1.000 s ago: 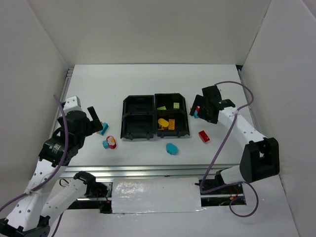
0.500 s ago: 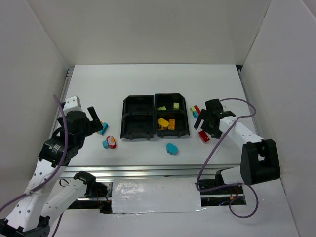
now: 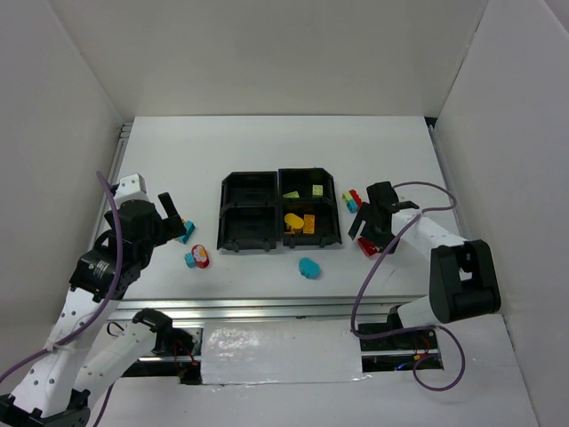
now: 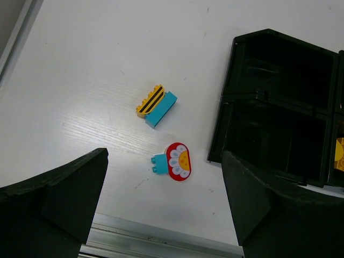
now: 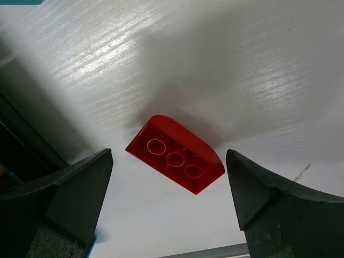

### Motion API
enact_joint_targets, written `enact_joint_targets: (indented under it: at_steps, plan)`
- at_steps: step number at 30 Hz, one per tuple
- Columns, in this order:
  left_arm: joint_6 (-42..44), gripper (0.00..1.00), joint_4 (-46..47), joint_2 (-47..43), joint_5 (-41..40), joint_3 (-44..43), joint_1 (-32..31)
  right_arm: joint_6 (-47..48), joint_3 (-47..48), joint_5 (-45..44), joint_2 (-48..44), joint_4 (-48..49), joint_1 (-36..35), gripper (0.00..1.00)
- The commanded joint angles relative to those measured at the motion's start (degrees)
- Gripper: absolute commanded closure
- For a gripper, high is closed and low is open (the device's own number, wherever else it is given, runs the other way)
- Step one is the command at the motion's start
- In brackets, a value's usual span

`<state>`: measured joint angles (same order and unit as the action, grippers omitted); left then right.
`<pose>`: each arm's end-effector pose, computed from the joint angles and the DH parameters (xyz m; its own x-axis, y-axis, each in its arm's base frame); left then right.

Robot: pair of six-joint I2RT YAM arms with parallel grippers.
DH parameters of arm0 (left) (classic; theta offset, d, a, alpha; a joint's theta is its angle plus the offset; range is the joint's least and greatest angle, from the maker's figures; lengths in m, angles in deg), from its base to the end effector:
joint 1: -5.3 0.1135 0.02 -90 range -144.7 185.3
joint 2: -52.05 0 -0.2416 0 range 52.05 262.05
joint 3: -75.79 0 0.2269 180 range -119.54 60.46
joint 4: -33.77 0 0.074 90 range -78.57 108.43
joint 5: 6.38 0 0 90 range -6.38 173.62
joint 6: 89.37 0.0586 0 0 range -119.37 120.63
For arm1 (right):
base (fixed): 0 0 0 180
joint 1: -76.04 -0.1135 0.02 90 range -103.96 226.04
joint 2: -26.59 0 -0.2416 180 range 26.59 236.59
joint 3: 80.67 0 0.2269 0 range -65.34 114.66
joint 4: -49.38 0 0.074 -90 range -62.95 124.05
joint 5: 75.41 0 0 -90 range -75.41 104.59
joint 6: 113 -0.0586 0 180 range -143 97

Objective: Sort the legos into containers by color

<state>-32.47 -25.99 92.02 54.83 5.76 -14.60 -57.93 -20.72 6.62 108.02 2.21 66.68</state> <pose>0.1414 -0.0212 0.3202 -0.3384 -0.3865 -0.8580 -0.3340 0.9017 -0.2745 0.2413 0.0315 0.1463 -0.8171 0.4400 -0.3724 0.4350 0.8946 0.1026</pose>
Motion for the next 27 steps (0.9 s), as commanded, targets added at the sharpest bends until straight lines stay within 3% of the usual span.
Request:
enact_joint_targets:
  at_steps: [1, 8, 12, 18, 27]
  plan:
    - [1.11, 0.00, 2.76, -0.33, 0.32, 0.12, 0.39, -0.66, 0.38, -1.17, 0.66, 0.90, 0.14, 0.07]
    - [1.02, 0.01, 2.59, -0.33, 0.14, 0.12, 0.39, -0.83, 0.47, -2.23, 1.10, 0.55, 0.23, 0.11]
    - [1.11, 0.01, 2.76, -0.50, 0.14, 0.20, 0.39, -0.92, 0.55, -2.32, 1.36, 0.55, 0.23, 0.26]
    - [1.11, 0.01, 2.68, -0.59, 0.32, 0.12, 0.39, -0.83, 1.08, -2.41, 2.15, 0.28, 0.23, 0.33]
    - [1.11, 0.01, 2.85, -0.68, 0.32, 0.20, 0.39, -0.22, 2.14, -1.96, 3.65, -0.16, 0.23, 0.55]
